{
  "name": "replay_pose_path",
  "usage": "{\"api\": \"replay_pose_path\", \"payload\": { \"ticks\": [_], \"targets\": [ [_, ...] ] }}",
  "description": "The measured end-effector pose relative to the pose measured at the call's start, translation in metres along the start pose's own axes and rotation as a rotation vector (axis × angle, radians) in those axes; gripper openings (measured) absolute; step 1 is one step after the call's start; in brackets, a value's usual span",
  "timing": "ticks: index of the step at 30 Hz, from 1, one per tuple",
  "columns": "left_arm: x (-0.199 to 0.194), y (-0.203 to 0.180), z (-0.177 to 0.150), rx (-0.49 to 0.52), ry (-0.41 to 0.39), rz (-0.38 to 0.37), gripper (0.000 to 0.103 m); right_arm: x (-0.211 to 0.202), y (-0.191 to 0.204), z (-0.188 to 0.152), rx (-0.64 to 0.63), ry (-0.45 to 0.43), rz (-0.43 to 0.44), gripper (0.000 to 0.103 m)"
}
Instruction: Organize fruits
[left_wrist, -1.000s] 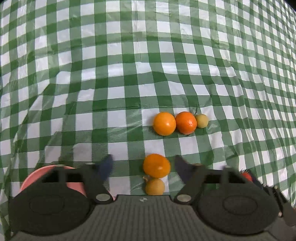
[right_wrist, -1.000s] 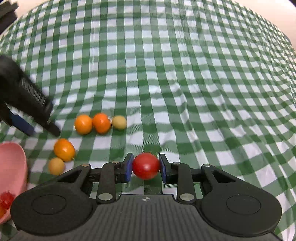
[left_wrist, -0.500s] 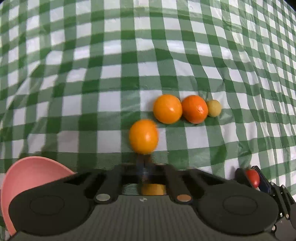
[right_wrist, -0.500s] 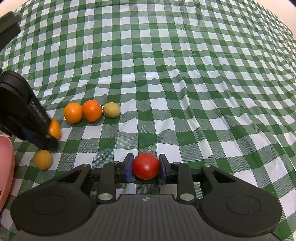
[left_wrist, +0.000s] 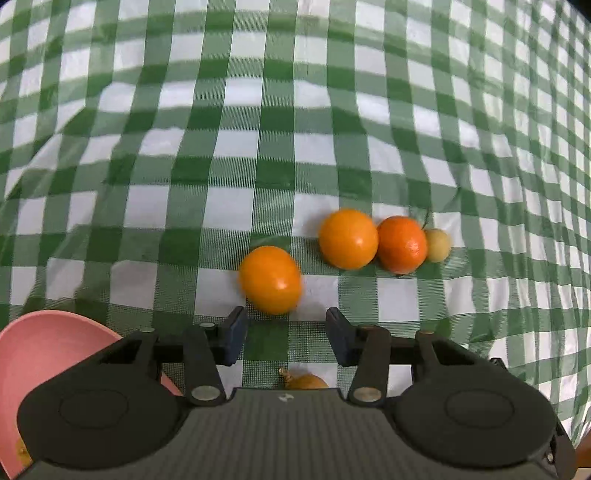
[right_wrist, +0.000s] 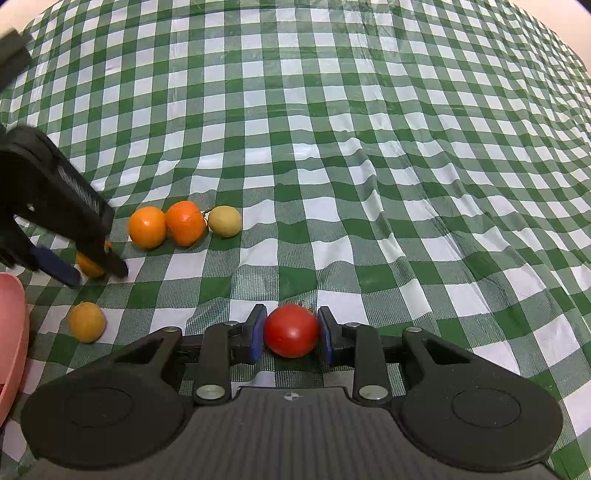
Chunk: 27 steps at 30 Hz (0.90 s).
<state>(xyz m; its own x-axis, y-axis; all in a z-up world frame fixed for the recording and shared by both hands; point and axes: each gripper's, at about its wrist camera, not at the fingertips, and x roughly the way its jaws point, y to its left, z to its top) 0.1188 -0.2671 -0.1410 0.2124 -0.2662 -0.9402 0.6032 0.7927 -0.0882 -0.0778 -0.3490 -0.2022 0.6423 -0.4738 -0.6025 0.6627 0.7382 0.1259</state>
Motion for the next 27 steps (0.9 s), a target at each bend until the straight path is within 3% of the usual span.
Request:
{"api": "replay_pose_path", "payload": {
  "ticks": [1, 3, 5, 7, 8, 9, 10, 11, 15, 20, 21, 22, 25, 27],
  "targets": [
    [0.001, -0.001, 0.001, -0.004, -0.008, 0.005, 0.053, 0.001, -0.001, 0.001, 0.003, 0.000, 0.002, 0.031],
    [0.004, 0.002, 0.003, -0.033, 0.000, 0.005, 0.073, 0.003, -0.001, 0.003, 0.005, 0.000, 0.005, 0.031],
    [0.005, 0.008, 0.009, -0.071, 0.004, 0.014, 0.082, 0.004, -0.001, 0.004, 0.004, 0.000, 0.006, 0.031],
    [0.004, 0.018, 0.014, -0.106, 0.017, 0.009, 0.082, 0.006, -0.001, 0.006, -0.002, -0.001, 0.007, 0.031],
    [0.004, 0.023, 0.017, -0.119, 0.017, 0.009, 0.077, 0.007, -0.001, 0.007, -0.006, -0.002, 0.009, 0.031],
    [0.001, 0.026, 0.018, -0.121, 0.003, 0.017, 0.062, 0.007, -0.001, 0.008, -0.008, -0.002, 0.009, 0.031],
    [0.000, 0.026, 0.019, -0.116, -0.002, 0.030, 0.054, 0.008, -0.001, 0.008, -0.010, -0.003, 0.010, 0.031],
    [-0.003, 0.026, 0.020, -0.112, -0.007, 0.038, 0.036, 0.009, -0.001, 0.009, -0.012, -0.003, 0.011, 0.031],
    [-0.008, 0.030, 0.020, -0.116, -0.023, 0.027, 0.036, 0.013, -0.001, 0.012, -0.016, -0.005, 0.014, 0.031],
    [-0.028, 0.026, 0.002, -0.042, -0.097, 0.044, 0.033, 0.010, -0.003, 0.016, 0.004, -0.018, 0.026, 0.031],
    [-0.040, 0.023, -0.003, -0.014, -0.130, 0.039, 0.010, 0.007, -0.005, 0.018, 0.009, -0.031, 0.028, 0.031],
    [-0.049, 0.019, -0.008, 0.014, -0.152, 0.026, 0.003, 0.004, -0.005, 0.019, 0.009, -0.046, 0.028, 0.031],
    [-0.086, 0.019, -0.027, 0.045, -0.214, -0.026, 0.000, -0.016, -0.004, 0.022, -0.003, -0.095, 0.035, 0.031],
    [-0.097, 0.019, -0.035, 0.064, -0.247, -0.016, 0.000, -0.025, 0.003, 0.022, -0.037, -0.115, 0.031, 0.031]
  ]
}}
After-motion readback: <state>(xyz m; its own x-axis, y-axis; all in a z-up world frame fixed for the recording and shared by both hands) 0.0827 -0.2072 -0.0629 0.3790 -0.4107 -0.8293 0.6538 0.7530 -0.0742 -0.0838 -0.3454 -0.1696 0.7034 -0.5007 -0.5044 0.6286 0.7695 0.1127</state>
